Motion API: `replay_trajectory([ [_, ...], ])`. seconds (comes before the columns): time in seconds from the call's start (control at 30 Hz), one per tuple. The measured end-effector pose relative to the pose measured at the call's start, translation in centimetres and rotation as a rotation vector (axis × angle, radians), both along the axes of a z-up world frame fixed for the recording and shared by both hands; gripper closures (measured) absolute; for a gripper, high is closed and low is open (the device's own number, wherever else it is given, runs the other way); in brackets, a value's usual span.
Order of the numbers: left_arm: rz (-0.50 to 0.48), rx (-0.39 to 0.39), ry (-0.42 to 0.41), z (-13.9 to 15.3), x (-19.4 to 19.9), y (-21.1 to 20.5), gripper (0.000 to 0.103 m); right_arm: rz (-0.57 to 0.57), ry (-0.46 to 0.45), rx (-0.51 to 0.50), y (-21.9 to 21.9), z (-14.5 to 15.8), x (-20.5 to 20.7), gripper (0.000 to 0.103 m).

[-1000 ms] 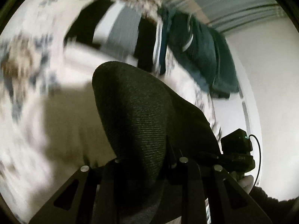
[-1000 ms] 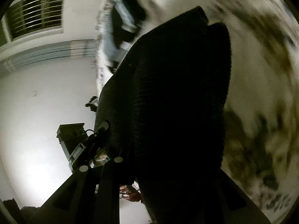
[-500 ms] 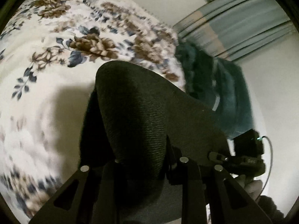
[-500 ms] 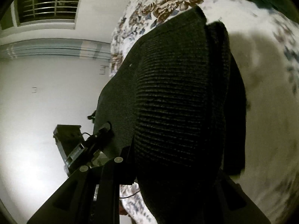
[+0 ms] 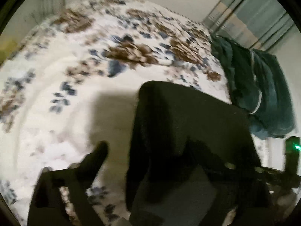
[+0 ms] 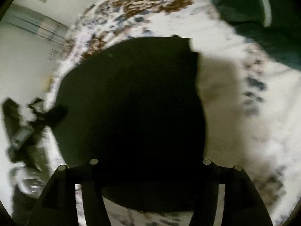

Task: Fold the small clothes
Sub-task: 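Release the folded sweater onto the bedspread and open both grippers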

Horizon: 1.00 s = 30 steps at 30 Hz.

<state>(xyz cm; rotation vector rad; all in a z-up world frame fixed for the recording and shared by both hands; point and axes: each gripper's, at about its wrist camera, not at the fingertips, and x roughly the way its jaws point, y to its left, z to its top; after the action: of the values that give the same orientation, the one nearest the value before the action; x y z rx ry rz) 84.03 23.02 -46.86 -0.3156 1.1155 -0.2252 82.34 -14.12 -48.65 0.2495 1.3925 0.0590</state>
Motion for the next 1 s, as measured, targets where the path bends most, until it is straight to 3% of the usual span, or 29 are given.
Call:
replay_trajectory([
  [0.03, 0.008, 0.047, -0.024, 0.5, -1.3, -0.4, 0.0, 0.001, -0.006, -0.088, 0.3, 0.4, -1.3, 0.03],
  [0.07, 0.016, 0.083, -0.031, 0.8, -1.8, -0.8, 0.0, 0.004, -0.015, -0.133, 0.6, 0.9, -2.7, 0.012],
  [0.1, 0.025, 0.11, -0.036, 1.0, -2.8, -1.2, 0.0, 0.013, -0.03, -0.176, 1.1, 1.3, -3.9, 0.002],
  [0.23, 0.051, 0.208, -0.046, 2.5, -7.0, -3.2, 0.0, -0.019, -0.074, -0.293, 2.6, 3.2, -7.5, 0.001],
  [0.37, 0.077, 0.225, -0.071, 5.0, -10.6, -4.5, 0.0, -0.05, -0.147, -0.388, 3.4, 7.2, -11.2, 0.0],
  [0.5, 0.092, 0.238, -0.097, 8.8, -14.0, -5.7, 0.0, -0.073, -0.203, -0.412, 3.8, 11.5, -14.5, 0.0],
  [1.0, 0.094, 0.267, -0.252, 25.1, -29.8, -7.4, 0.0, -0.09, -0.403, -0.456, 5.1, 33.0, -33.1, 0.0],
])
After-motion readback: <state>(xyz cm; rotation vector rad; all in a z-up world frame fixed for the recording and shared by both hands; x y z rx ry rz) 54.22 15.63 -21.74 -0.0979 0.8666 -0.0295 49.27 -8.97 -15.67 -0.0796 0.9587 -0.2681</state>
